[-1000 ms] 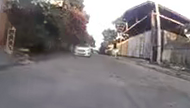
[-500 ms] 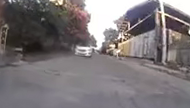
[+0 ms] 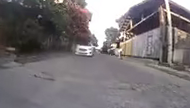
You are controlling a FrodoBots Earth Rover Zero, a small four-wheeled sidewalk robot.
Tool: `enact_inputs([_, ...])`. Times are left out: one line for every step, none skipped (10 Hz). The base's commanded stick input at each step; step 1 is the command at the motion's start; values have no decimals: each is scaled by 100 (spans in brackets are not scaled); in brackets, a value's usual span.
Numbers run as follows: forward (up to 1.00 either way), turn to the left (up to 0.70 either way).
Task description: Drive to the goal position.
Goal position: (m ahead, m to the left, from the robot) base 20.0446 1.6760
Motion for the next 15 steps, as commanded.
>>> enact_inputs([100,1])
enact_inputs([100,1])
enact_inputs([100,1])
enact_inputs([100,1])
enact_inputs([100,1])
enact_inputs([100,1])
enact_inputs([100,1])
enact_inputs([100,1])
enact_inputs([100,1])
enact_inputs([100,1])
enact_inputs([100,1])
enact_inputs([100,1])
enact_inputs([100,1])
enact_inputs([100,1])
enact_inputs([100,1])
